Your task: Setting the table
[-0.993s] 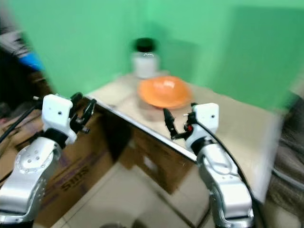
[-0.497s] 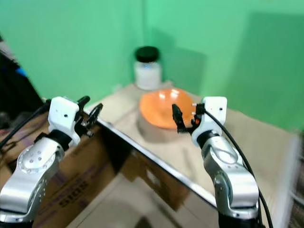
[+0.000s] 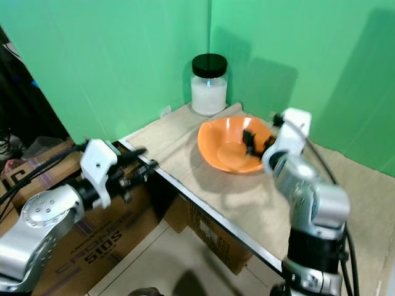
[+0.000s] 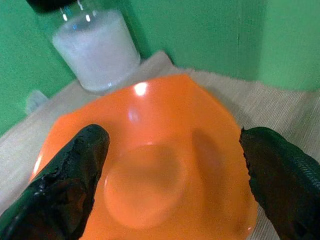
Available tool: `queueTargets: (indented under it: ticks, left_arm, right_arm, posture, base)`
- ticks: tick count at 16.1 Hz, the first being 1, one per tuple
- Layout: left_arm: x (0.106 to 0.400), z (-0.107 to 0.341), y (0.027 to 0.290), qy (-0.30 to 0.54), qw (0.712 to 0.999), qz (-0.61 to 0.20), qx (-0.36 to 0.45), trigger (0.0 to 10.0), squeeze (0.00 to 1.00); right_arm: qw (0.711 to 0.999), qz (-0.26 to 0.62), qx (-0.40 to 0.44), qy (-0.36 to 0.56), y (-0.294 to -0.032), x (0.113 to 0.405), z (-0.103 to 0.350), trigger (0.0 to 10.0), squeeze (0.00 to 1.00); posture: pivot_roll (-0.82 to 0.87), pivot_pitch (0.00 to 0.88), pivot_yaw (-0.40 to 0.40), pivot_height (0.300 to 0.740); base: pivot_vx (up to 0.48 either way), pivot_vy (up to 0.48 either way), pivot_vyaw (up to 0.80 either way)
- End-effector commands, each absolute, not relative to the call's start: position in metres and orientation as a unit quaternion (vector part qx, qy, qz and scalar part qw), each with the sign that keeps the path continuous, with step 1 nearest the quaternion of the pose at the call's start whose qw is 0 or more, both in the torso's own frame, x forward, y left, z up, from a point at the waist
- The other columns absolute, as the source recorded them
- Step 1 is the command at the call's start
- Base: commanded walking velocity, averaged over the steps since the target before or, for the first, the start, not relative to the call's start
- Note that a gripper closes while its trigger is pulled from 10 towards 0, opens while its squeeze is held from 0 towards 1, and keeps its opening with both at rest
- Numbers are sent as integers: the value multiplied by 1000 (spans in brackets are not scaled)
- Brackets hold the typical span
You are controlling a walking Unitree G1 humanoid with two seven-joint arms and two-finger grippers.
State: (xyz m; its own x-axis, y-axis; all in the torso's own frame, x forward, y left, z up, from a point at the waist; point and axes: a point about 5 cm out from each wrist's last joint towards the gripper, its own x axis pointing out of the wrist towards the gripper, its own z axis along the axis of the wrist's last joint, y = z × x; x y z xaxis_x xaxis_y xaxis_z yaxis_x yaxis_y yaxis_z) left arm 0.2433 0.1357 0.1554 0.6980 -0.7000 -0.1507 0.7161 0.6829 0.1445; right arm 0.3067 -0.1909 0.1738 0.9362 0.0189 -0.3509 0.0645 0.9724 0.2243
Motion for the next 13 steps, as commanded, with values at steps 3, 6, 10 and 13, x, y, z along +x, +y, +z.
queueTargets:
  ticks: [3,6,10,13]
  left_arm:
    - [234,153,132,67,891,-440,90,10000,0]
    - [234,154,132,72,886,-450,87,10000,0]
    - [233,155,131,75,882,-457,85,10000,0]
    - [234,156,131,75,882,-458,86,10000,0]
  right_arm:
    - [972,-35,118,199,-202,312,178,10000,0]
    - [945,-42,150,288,-208,308,157,10000,0]
    - [914,-45,248,319,-203,304,137,0,0]
    - [900,-25,307,307,-197,307,142,0,0]
  posture:
    - [121,0,50,740]
    - [120,0,51,740]
    - [123,0,51,740]
    - [122,0,53,740]
  base:
    - [0,0,0]
    - [0,0,0]
    - [0,0,0]
    - [0,0,0]
